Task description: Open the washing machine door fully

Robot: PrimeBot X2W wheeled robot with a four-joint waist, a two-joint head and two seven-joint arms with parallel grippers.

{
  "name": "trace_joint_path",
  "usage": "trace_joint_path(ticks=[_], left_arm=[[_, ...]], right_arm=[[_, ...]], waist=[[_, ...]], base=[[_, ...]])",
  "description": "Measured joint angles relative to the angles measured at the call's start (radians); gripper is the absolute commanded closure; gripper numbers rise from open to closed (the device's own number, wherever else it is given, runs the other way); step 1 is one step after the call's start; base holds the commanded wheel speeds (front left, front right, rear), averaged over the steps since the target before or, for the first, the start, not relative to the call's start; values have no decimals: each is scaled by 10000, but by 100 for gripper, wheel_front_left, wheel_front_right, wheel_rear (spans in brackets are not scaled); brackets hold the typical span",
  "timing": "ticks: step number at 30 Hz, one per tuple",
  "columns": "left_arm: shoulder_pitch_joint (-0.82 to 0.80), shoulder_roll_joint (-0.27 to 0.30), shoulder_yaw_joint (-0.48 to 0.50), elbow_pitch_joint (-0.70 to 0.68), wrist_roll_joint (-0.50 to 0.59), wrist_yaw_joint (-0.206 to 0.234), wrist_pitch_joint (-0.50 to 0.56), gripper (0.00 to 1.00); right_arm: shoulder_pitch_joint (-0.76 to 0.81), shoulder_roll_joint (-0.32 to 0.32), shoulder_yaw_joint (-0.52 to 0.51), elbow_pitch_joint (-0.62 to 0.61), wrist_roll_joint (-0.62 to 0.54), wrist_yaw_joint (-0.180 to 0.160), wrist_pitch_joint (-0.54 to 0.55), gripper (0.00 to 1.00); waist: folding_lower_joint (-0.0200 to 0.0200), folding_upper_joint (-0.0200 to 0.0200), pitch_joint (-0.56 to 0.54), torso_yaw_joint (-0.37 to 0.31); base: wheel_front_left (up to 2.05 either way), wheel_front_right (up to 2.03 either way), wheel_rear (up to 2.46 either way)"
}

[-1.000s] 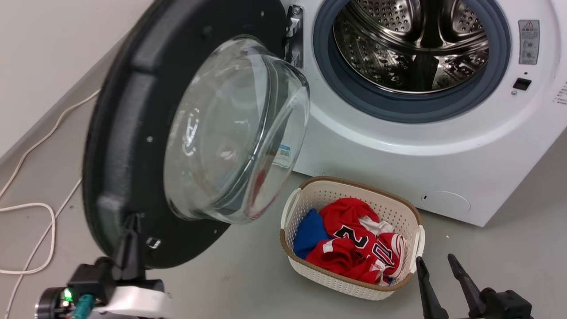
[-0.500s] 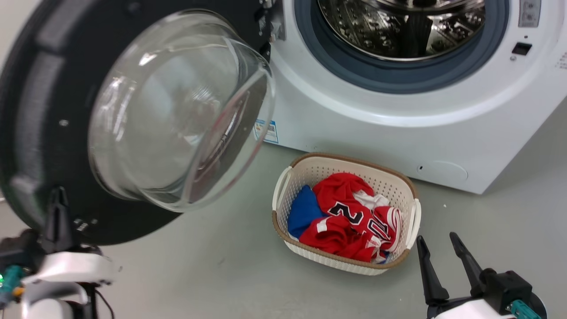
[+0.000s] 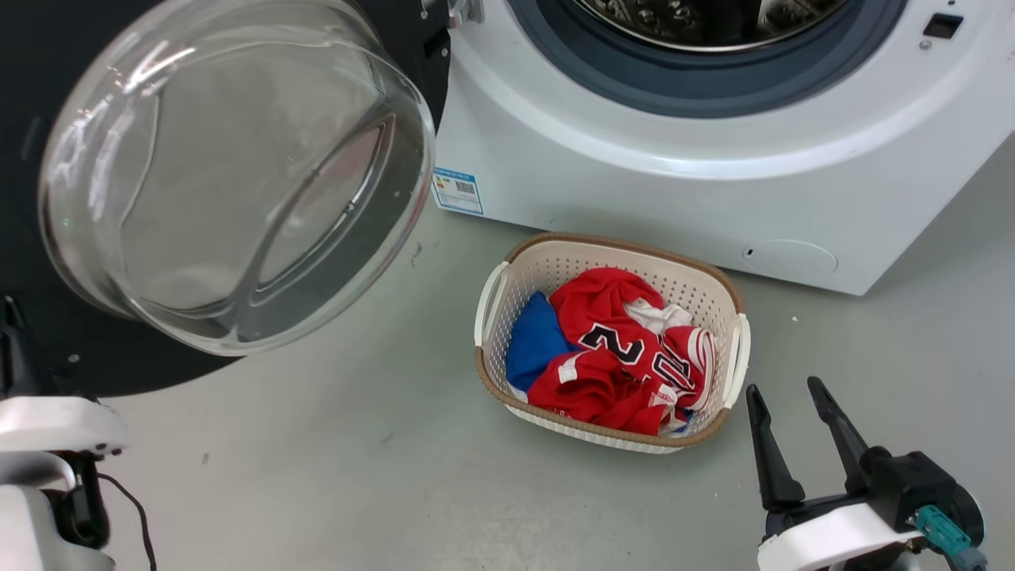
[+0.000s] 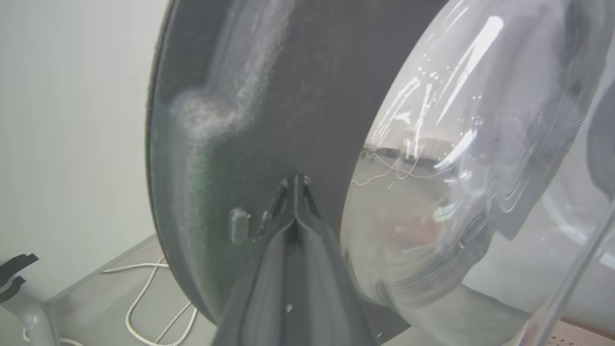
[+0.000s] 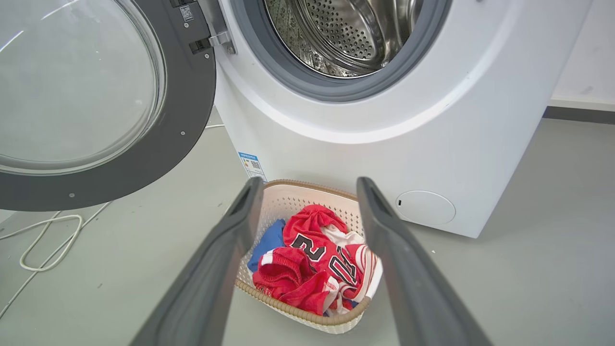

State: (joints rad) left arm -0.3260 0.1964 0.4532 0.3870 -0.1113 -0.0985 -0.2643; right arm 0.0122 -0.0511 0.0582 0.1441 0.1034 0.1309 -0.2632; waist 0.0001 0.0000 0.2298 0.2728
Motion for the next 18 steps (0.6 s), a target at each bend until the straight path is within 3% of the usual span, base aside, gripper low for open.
trace_joint_path(ticks=[18], left_arm=[[-1384, 782, 1026, 1641, 102, -176, 2, 100]], right_arm=[[-445, 2, -54, -77, -146, 0, 0, 0]], waist=[[0, 0, 637, -532]], base=[[0, 0, 0]])
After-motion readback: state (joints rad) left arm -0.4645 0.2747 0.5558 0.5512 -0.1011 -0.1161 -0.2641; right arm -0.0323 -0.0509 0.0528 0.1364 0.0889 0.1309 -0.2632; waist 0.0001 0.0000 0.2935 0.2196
